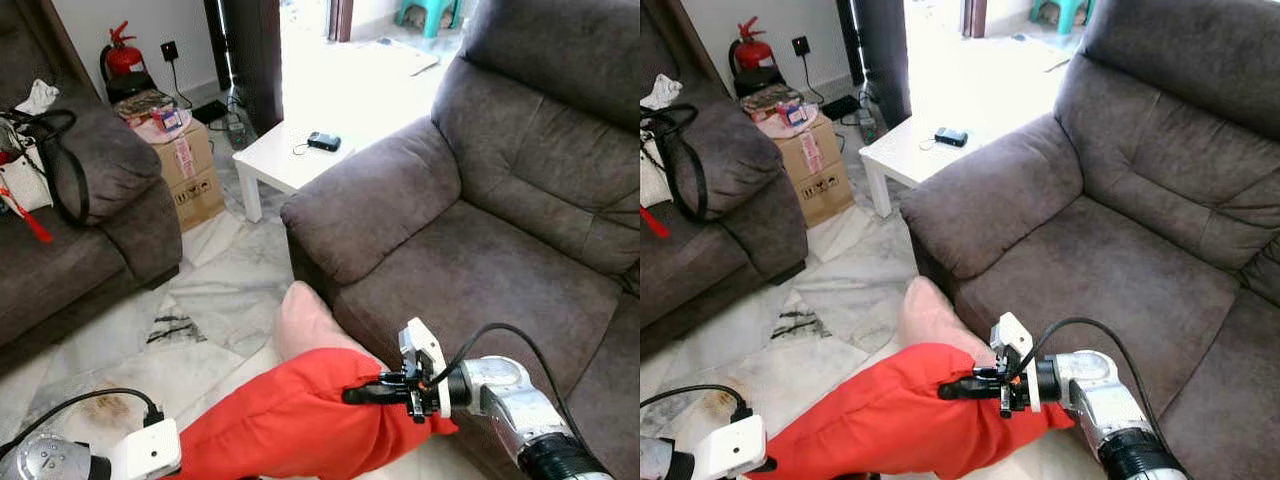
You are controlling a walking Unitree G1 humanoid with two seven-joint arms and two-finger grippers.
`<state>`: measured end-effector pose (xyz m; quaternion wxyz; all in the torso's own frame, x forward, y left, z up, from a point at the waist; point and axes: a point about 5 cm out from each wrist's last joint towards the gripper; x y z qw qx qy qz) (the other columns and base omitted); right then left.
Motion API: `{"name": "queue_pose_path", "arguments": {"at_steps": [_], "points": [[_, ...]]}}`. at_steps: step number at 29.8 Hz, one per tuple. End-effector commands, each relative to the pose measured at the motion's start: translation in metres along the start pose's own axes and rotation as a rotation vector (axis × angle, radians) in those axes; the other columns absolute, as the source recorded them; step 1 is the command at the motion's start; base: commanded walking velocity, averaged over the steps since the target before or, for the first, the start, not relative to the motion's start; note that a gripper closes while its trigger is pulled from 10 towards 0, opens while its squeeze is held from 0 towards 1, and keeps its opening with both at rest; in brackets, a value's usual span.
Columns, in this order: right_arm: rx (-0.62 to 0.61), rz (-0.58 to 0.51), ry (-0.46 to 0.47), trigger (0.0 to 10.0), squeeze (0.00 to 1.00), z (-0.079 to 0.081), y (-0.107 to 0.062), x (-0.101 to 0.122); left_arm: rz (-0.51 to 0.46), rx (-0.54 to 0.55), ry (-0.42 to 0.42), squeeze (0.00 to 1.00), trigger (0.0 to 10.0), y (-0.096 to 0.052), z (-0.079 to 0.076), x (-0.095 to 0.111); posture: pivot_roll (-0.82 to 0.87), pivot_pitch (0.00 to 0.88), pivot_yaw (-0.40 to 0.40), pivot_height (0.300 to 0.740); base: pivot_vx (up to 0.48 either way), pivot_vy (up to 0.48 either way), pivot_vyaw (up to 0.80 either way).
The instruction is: Move the pillow to the sofa from floor
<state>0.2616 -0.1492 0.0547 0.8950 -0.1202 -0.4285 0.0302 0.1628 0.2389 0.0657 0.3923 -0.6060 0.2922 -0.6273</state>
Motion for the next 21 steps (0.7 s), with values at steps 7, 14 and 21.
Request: {"name": "queue_pose_path", "arguments": {"at_steps": [7, 14, 21], "points": [[0.094, 0.025, -0.084, 10.0, 0.00, 0.009, 0.001, 0.011, 0.085, 0.014, 0.092, 0.00, 10.0, 0.005, -0.003, -0.009, 0.22, 0.100, -0.037, 0.740, 0.000, 0.000, 0.00], [0.111, 0.027, -0.082, 10.0, 0.00, 0.010, 0.003, 0.011, 0.179, 0.023, 0.181, 0.00, 10.0, 0.009, -0.011, -0.026, 0.22, 0.098, -0.037, 0.740, 0.000, 0.000, 0.00], [0.105, 0.028, -0.086, 10.0, 0.00, 0.009, 0.001, 0.013, 0.171, 0.205, 0.231, 0.00, 10.0, 0.022, 0.001, -0.032, 0.21, 0.094, -0.040, 0.740, 0.000, 0.000, 0.00]]}}
Point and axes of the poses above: a point about 5 cm out from each wrist's last joint towards the gripper, its own y axis pointing out of the wrist towards the gripper, its own x axis along the axis of the wrist's last joint, z = x × y, and after that the axes turned 15 degrees about y, right-handed
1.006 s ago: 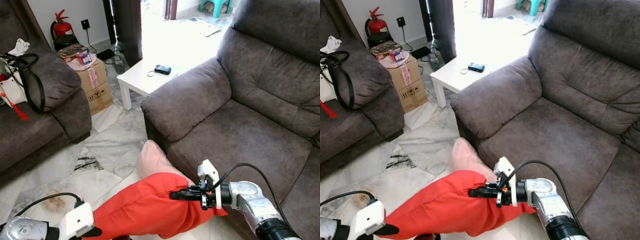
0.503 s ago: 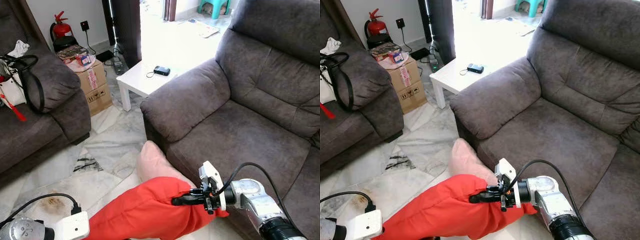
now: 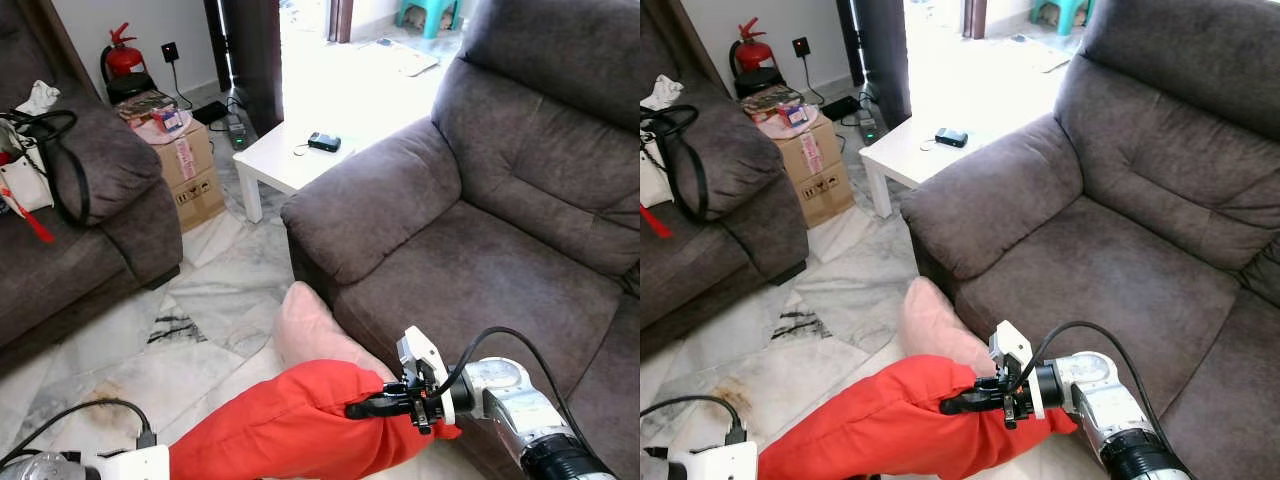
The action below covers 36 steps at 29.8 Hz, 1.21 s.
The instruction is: Move the pillow to the sofa from floor
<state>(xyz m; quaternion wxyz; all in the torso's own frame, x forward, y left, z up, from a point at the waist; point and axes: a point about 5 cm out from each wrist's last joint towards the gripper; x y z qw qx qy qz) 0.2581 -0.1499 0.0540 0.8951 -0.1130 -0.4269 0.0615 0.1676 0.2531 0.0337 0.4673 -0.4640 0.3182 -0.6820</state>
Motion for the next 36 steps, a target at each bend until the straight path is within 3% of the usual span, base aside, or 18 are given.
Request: {"name": "queue_pose_path", "arguments": {"at_steps": [1, 4, 9, 16, 19, 25, 31, 36], "points": [[0.063, -0.021, -0.084, 10.0, 0.00, 0.006, 0.001, 0.016, 0.007, 0.011, 0.025, 0.00, 10.0, 0.002, -0.003, -0.002, 0.21, 0.094, -0.042, 0.740, 0.000, 0.000, 0.00], [0.059, -0.020, -0.085, 10.0, 0.00, 0.006, 0.000, 0.016, 0.012, 0.033, 0.058, 0.00, 10.0, 0.004, -0.002, -0.001, 0.21, 0.094, -0.043, 0.740, 0.000, 0.000, 0.00], [0.059, -0.017, -0.084, 10.0, 0.00, 0.006, 0.000, 0.017, -0.024, 0.101, -0.012, 0.00, 10.0, 0.013, -0.002, -0.003, 0.21, 0.097, -0.046, 0.740, 0.000, 0.000, 0.00], [0.069, -0.011, -0.084, 10.0, 0.00, 0.007, -0.002, 0.017, -0.054, 0.050, -0.054, 0.00, 10.0, 0.027, -0.020, -0.005, 0.20, 0.099, -0.054, 0.740, 0.000, 0.000, 0.00], [0.080, -0.003, -0.084, 10.0, 0.00, 0.009, -0.004, 0.017, -0.040, 0.020, -0.028, 0.00, 10.0, 0.030, -0.026, -0.008, 0.20, 0.100, -0.057, 0.740, 0.000, 0.000, 0.00], [0.084, 0.004, -0.082, 10.0, 0.00, 0.010, -0.005, 0.016, -0.004, 0.035, 0.021, 0.00, 10.0, 0.030, -0.023, -0.013, 0.20, 0.102, -0.060, 0.740, 0.000, 0.000, 0.00], [0.091, 0.007, -0.075, 10.0, 0.00, 0.010, -0.003, 0.015, 0.008, 0.151, 0.015, 0.00, 10.0, 0.032, -0.012, -0.015, 0.20, 0.103, -0.064, 0.740, 0.000, 0.000, 0.00], [0.096, 0.011, -0.073, 10.0, 0.00, 0.011, -0.002, 0.014, -0.004, 0.160, 0.001, 0.00, 10.0, 0.037, -0.013, -0.013, 0.19, 0.101, -0.066, 0.740, 0.000, 0.000, 0.00]]}}
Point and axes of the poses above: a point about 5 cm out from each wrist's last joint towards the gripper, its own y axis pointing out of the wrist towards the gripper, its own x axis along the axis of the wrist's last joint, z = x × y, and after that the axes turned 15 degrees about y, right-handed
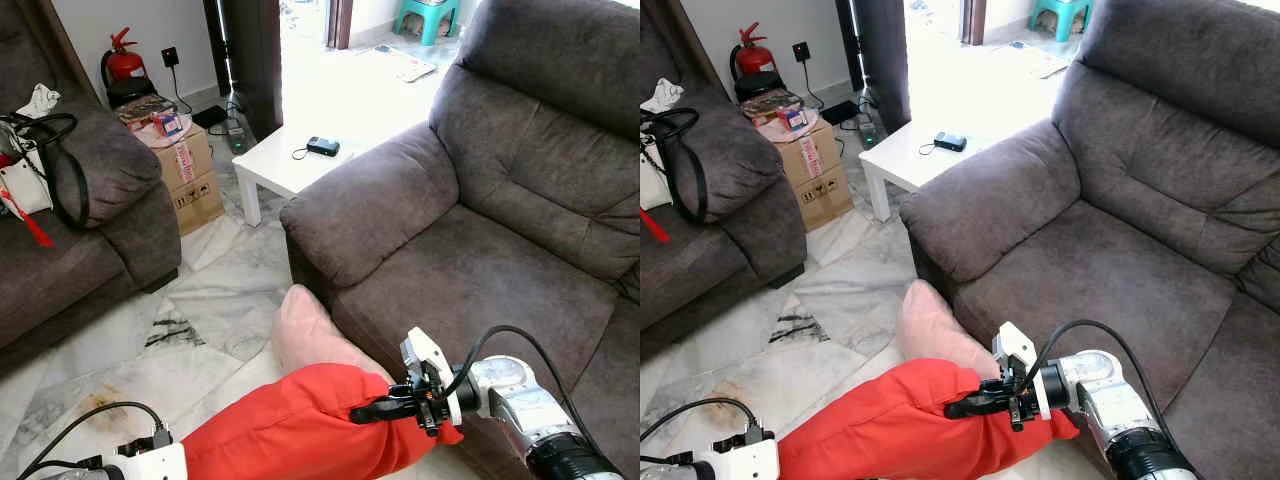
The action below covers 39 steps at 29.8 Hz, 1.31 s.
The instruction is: Move the pillow to the sofa from floor
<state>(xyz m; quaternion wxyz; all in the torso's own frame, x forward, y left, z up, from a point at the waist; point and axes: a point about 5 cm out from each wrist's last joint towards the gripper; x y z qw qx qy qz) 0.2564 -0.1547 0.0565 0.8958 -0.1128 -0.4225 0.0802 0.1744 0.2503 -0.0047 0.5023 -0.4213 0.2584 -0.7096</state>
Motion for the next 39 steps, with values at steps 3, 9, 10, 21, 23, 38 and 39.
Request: {"name": "queue_pose_path", "arguments": {"at_steps": [3, 9, 10, 21, 23, 38, 39], "points": [[0.079, -0.020, -0.077, 10.0, 0.00, 0.009, 0.003, 0.014, -0.007, 0.006, -0.035, 0.00, 10.0, 0.003, -0.005, -0.001, 0.19, 0.102, -0.067, 0.740, 0.000, 0.000, 0.00], [0.087, -0.014, -0.071, 10.0, 0.00, 0.011, 0.005, 0.011, -0.030, 0.030, -0.088, 0.00, 10.0, 0.013, -0.008, 0.002, 0.18, 0.103, -0.070, 0.740, 0.000, 0.000, 0.00], [0.086, -0.014, -0.071, 10.0, 0.00, 0.011, 0.004, 0.011, -0.032, 0.031, -0.089, 0.00, 8.1, 0.013, -0.008, 0.003, 0.18, 0.104, -0.070, 0.740, 0.000, 0.000, 0.00], [0.073, -0.008, -0.064, 10.0, 0.00, 0.010, 0.005, 0.009, -0.065, 0.071, -0.122, 0.00, 10.0, 0.016, 0.000, 0.005, 0.18, 0.105, -0.074, 0.740, 0.000, 0.000, 0.00], [0.074, -0.007, -0.063, 10.0, 0.00, 0.010, 0.005, 0.009, -0.067, 0.076, -0.125, 1.00, 10.0, 0.015, 0.001, 0.005, 0.18, 0.107, -0.074, 0.740, 0.000, 0.000, 0.00], [0.084, -0.004, -0.059, 10.0, 0.00, 0.013, 0.001, 0.009, -0.111, 0.012, -0.129, 0.00, 10.0, 0.018, -0.004, 0.009, 0.17, 0.108, -0.073, 0.740, 0.000, 0.000, 0.00], [0.087, -0.002, -0.059, 10.0, 0.00, 0.013, 0.001, 0.009, -0.107, 0.008, -0.127, 0.00, 10.0, 0.018, -0.004, 0.008, 0.17, 0.109, -0.074, 0.740, 0.000, 0.000, 0.00]]}}
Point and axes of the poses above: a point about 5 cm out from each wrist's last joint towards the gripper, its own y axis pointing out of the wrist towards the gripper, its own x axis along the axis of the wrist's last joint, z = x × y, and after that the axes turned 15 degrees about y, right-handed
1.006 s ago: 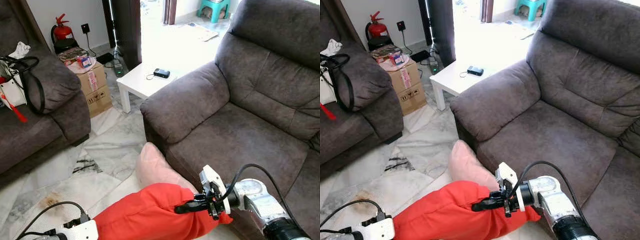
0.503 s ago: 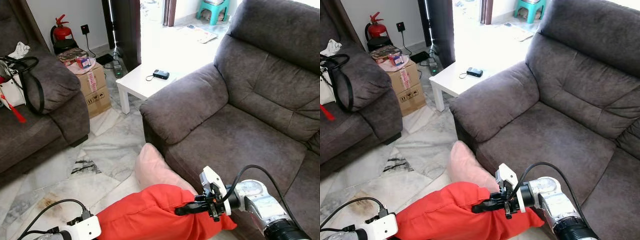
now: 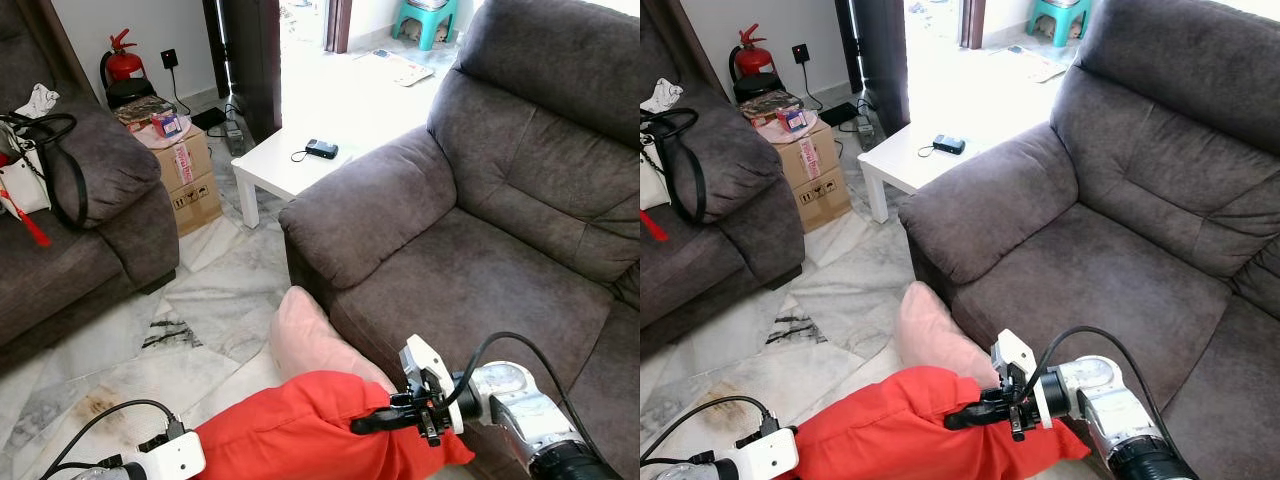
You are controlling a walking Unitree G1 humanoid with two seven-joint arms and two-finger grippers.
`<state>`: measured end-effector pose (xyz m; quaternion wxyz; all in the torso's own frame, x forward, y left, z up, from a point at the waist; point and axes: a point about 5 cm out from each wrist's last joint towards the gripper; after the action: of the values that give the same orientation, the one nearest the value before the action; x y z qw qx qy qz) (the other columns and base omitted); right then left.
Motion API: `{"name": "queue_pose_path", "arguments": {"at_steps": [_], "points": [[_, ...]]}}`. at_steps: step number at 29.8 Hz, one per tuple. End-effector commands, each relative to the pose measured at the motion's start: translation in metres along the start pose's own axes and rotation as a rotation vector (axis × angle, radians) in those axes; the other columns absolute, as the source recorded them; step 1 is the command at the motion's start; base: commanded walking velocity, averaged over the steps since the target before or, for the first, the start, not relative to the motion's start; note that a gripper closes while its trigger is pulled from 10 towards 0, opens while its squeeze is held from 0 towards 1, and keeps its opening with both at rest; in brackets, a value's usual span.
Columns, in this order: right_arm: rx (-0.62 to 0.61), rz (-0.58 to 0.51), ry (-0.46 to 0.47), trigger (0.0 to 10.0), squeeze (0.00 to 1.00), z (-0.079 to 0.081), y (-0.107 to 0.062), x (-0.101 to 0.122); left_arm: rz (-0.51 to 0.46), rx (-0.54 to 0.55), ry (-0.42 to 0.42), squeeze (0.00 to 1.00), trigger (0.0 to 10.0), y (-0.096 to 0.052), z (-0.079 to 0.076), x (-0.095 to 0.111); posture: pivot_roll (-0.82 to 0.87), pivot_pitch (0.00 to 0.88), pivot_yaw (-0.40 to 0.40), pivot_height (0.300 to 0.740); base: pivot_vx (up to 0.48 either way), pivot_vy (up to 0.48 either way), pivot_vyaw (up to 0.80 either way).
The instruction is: Move the pillow to the sofa from floor
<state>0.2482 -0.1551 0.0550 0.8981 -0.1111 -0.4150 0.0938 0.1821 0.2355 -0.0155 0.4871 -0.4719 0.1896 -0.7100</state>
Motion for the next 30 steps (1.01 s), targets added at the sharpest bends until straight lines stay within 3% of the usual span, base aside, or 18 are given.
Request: {"name": "queue_pose_path", "arguments": {"at_steps": [1, 5, 6, 30], "points": [[0.072, -0.024, -0.072, 10.0, 0.00, 0.0082, -0.0001, 0.0152, 0.009, -0.036, 0.011, 0.00, 10.0, -0.0006, -0.0047, -0.0030, 0.17, 0.108, -0.074, 0.740, 0.000, 0.000, 0.00], [0.072, -0.023, -0.075, 10.0, 0.00, 0.0082, -0.0015, 0.0162, 0.039, -0.072, 0.035, 0.00, 10.0, -0.0013, -0.0072, -0.0074, 0.17, 0.108, -0.074, 0.740, 0.000, 0.000, 0.00], [0.072, -0.022, -0.075, 10.0, 0.00, 0.0082, -0.0016, 0.0164, 0.042, -0.073, 0.036, 0.00, 0.0, -0.0014, -0.0075, -0.0079, 0.17, 0.109, -0.075, 0.740, 0.000, 0.000, 0.00], [0.061, -0.026, -0.065, 10.0, 0.00, 0.0083, -0.0014, 0.0141, 0.034, -0.028, 0.017, 0.00, 0.0, 0.0043, -0.0057, -0.0056, 0.17, 0.112, -0.075, 0.740, 0.000, 0.000, 0.00]]}}
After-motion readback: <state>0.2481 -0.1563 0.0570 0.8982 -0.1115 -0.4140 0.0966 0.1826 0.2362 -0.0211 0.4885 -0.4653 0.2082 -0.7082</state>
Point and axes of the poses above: a point about 5 cm out from each wrist's last joint towards the gripper, its own y axis pointing out of the wrist towards the gripper, its own x axis along the axis of the wrist's last joint, z = x × y, and after that the axes turned 15 degrees about y, right-handed
